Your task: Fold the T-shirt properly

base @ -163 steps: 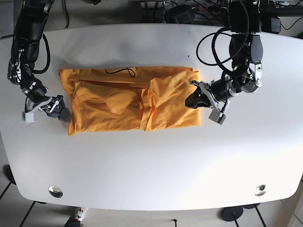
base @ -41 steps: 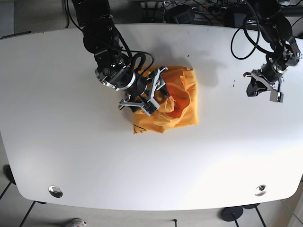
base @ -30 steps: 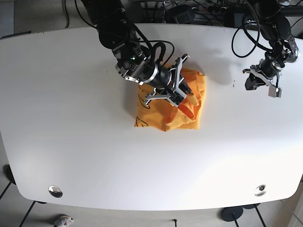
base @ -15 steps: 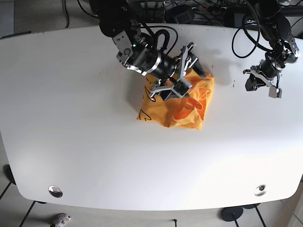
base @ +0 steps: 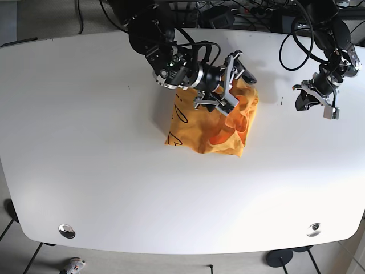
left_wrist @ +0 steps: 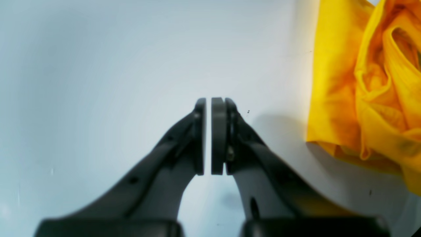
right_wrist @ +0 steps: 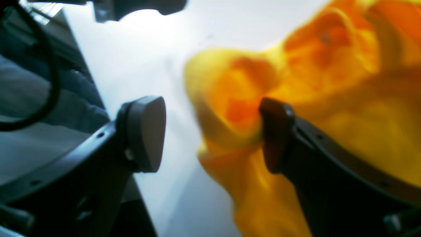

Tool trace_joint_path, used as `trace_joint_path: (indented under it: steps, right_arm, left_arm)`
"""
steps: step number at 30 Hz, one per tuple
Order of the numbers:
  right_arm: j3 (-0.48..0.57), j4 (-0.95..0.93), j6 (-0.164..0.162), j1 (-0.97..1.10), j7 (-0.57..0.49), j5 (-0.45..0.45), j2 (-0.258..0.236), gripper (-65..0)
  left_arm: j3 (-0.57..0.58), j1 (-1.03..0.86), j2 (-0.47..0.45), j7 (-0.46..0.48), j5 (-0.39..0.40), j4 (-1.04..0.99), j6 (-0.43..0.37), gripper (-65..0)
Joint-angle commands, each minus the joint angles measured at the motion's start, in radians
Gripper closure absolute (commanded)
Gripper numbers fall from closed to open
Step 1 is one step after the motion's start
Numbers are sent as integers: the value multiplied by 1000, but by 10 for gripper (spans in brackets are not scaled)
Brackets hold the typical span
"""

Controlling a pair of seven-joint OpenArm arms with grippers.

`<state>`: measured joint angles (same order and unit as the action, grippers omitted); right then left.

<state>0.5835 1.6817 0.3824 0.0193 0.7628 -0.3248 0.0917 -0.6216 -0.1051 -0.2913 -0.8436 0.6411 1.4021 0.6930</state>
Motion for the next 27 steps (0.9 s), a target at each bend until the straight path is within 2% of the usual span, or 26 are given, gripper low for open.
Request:
trace_joint_path:
  steps: [1,3,6,12,15,18,21,22,25,27]
  right_arm:
    - [40,-1,8,-52,-32,-56,43,-415]
    - [65,-1,8,-68,-32,-86,56,-415]
    - [46,51,8,-75,-32,-106,50,-415]
    - [-193,82,8,-77,-29,-110,-45,-415]
    - [-302,-5,8,-114,-29,-109,-56,-415]
    - [-303,-114,11,-169,-29,-106,-57,-415]
    - [-300,-234,11,-223,-33,-110,-37,-415]
    - [-290,-275,13,-249,-33,-106,-7,-415]
    - [-222,-380,11,-350,-49,-110,53,-415]
    - [-171,-406,10,-394,-98,-112,65,-415]
  left_arm:
    - [-4,9,-18,22,21,13,5,-10]
    - [-4,9,-16,22,21,13,5,-10]
    - [-4,9,-18,22,21,13,5,-10]
    - [-4,5,-18,22,21,21,5,-10]
    - [-4,3,-16,22,21,21,5,-10]
    - [-4,3,-18,22,21,16,5,-10]
    - [-4,3,-16,22,21,21,5,-10]
    - [4,3,-18,22,21,23,5,-10]
    - [21,3,-23,22,21,24,5,-10]
    - [21,3,-23,22,21,44,5,-10]
